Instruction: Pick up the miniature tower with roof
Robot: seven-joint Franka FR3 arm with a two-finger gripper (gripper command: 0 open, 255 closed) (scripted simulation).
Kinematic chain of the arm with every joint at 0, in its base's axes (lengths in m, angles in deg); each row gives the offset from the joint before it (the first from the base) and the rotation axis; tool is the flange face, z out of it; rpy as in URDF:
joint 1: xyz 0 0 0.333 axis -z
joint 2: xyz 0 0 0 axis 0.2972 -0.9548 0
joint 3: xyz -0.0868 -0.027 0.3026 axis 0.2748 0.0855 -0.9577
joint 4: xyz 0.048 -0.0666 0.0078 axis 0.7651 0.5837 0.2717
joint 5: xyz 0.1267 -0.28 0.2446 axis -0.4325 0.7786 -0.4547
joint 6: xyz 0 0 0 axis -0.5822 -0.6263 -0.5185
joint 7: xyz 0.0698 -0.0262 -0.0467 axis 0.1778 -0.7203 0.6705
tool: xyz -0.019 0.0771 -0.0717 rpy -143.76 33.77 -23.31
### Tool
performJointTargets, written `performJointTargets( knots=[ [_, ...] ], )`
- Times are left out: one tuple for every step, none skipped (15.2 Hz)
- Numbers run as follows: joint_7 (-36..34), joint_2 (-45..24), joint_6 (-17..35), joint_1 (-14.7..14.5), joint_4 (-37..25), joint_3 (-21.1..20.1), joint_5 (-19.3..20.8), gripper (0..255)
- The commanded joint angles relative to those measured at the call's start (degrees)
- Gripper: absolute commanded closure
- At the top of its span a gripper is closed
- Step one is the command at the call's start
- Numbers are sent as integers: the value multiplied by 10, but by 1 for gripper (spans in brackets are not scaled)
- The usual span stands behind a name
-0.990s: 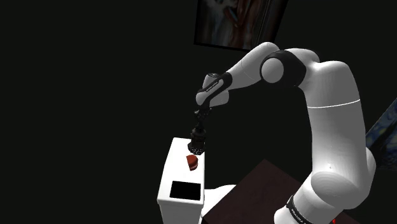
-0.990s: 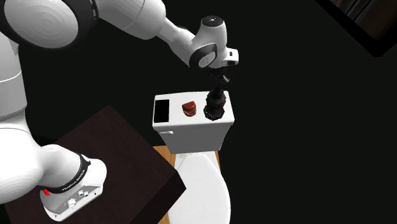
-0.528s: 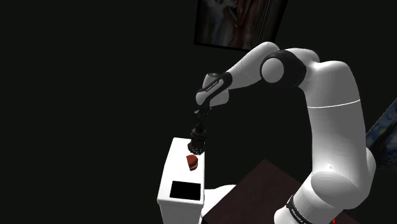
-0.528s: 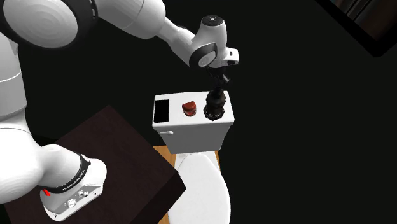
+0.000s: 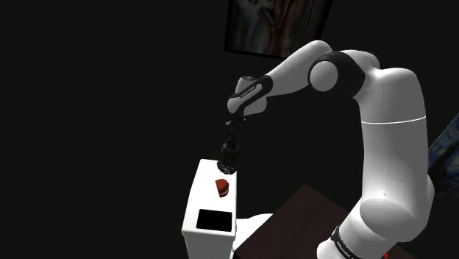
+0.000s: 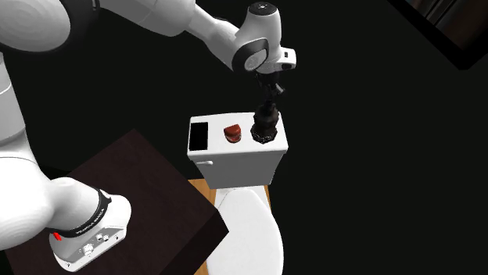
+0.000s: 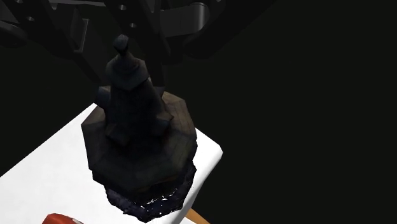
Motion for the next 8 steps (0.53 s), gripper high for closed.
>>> performJointTargets(
  knots=[
    [-1,12,-11,-1,-1,1,2,255],
    [-1,17,-17,-2,-1,2,3,255],
    [-2,22,-23,-2,-2,3,3,255],
    [-2,27,-28,-3,-3,3,4,255],
    [-3,31,-34,-3,-4,4,5,255],
    [-3,36,-40,-3,-6,4,6,255],
    [-3,37,-41,-3,-6,4,6,255],
    [-3,37,-41,-3,-6,4,6,255]
  ],
)
